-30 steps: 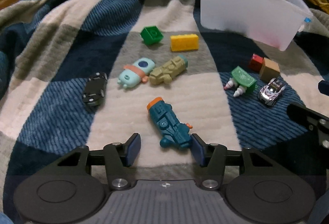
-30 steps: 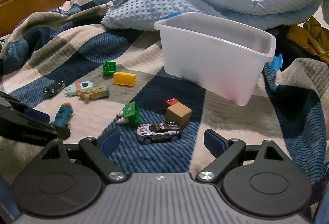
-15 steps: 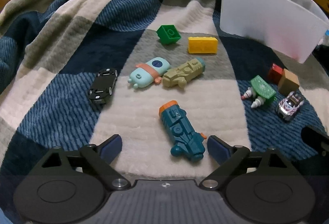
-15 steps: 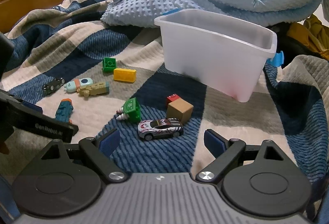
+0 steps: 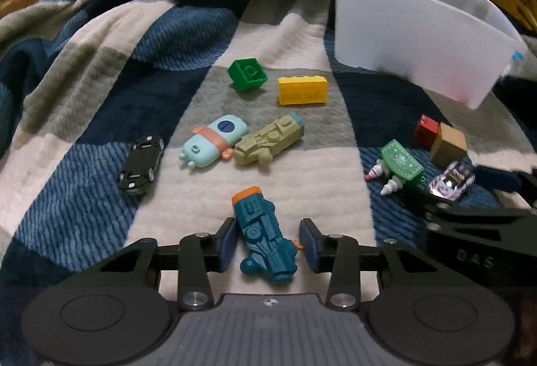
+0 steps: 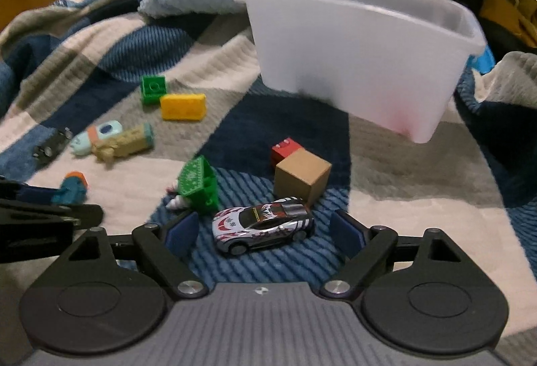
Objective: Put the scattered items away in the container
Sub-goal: 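Grasp the teal toy gun with left tool while right tool grasps the silver race car, then carry the teal toy and silver car over the white bin with both tools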
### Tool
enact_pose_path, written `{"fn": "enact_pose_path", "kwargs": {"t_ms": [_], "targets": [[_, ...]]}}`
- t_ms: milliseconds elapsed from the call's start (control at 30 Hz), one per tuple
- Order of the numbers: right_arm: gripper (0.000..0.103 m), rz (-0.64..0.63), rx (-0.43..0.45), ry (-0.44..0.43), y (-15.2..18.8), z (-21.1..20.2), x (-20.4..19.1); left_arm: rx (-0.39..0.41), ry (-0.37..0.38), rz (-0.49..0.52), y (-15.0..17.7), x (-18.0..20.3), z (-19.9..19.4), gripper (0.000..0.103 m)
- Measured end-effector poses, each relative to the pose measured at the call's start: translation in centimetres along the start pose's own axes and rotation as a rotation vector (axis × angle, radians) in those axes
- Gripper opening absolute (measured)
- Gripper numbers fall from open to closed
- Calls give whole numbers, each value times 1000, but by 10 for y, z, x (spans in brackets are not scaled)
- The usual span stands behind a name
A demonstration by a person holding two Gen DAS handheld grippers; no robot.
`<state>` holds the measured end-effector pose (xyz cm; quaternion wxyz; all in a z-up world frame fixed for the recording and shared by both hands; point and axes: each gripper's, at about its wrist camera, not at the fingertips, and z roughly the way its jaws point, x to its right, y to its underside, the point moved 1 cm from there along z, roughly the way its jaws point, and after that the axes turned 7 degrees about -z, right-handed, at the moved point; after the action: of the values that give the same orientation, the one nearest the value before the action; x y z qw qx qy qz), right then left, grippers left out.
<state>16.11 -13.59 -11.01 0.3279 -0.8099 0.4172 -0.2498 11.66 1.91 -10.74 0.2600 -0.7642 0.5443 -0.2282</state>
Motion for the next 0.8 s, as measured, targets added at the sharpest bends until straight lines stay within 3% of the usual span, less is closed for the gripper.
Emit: {"fn": "enact_pose_path", "kwargs": {"t_ms": [33, 233, 800], "targets": [[69, -16, 9, -18, 1, 1, -1, 2, 4, 10, 0, 0, 0, 44], [69, -16, 29, -25, 5, -12, -1, 5, 35, -2, -1, -5, -3, 44], [69, 35, 72, -9, 5, -53, 6, 108, 23, 120, -3, 3, -45, 43]]}}
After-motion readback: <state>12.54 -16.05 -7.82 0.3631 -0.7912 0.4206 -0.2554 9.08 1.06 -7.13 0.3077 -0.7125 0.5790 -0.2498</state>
